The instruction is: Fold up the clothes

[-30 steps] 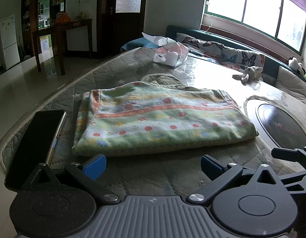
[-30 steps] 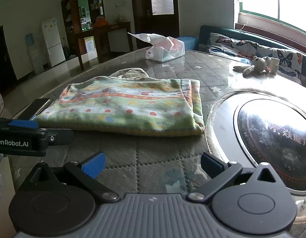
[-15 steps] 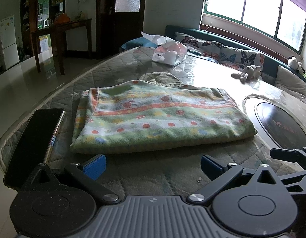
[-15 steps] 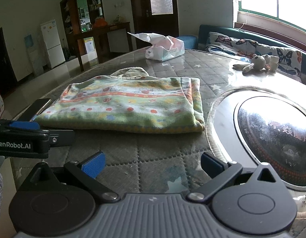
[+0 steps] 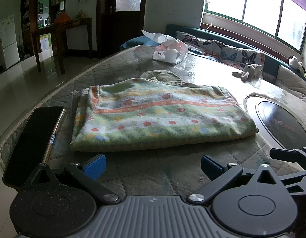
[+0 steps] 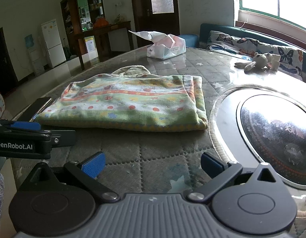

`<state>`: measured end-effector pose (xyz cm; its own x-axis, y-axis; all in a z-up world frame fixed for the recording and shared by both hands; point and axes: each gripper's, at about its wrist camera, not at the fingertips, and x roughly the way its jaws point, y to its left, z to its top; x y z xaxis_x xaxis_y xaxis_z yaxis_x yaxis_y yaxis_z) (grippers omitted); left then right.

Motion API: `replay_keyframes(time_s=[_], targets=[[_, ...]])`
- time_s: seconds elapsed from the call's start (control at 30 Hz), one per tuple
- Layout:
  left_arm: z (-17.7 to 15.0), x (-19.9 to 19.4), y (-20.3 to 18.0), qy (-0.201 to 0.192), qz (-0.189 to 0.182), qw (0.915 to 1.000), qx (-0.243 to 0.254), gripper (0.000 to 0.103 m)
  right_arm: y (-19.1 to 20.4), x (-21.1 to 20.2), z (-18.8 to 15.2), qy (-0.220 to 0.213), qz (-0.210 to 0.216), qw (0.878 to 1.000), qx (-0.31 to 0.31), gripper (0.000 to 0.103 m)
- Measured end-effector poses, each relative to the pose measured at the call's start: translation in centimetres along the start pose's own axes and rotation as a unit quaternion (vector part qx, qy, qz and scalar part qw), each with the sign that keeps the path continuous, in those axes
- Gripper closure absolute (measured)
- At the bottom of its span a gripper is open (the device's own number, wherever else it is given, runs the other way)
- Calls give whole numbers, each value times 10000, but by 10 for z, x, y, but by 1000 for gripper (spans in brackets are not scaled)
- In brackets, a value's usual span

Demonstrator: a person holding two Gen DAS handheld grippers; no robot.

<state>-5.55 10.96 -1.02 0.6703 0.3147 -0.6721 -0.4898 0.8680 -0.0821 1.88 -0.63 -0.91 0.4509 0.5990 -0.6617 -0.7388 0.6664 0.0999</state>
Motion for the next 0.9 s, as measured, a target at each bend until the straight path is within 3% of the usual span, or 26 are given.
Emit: replay_keyframes(time_s=[0.57,0.9], targets=[[-5,6,3,60,70,10000,-18,0,-1,4,-2,-17,1,10000,38,0],[-9,13,3,175,133,9998,-1,0,9,10,-5,36,-226,9994,-266,0]])
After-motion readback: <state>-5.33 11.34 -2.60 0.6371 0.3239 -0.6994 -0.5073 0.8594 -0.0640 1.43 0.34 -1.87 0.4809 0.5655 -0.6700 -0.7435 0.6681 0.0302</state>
